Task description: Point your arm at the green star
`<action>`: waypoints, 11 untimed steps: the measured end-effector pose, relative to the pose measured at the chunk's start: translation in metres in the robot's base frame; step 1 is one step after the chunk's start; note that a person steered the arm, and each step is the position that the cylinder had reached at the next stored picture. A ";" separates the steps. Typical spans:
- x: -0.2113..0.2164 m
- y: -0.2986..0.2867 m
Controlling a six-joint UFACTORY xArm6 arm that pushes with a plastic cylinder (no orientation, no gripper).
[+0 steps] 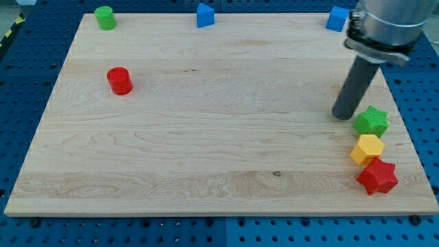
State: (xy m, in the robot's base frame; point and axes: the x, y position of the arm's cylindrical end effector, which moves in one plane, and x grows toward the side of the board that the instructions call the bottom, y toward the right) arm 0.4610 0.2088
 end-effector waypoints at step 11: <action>0.031 0.051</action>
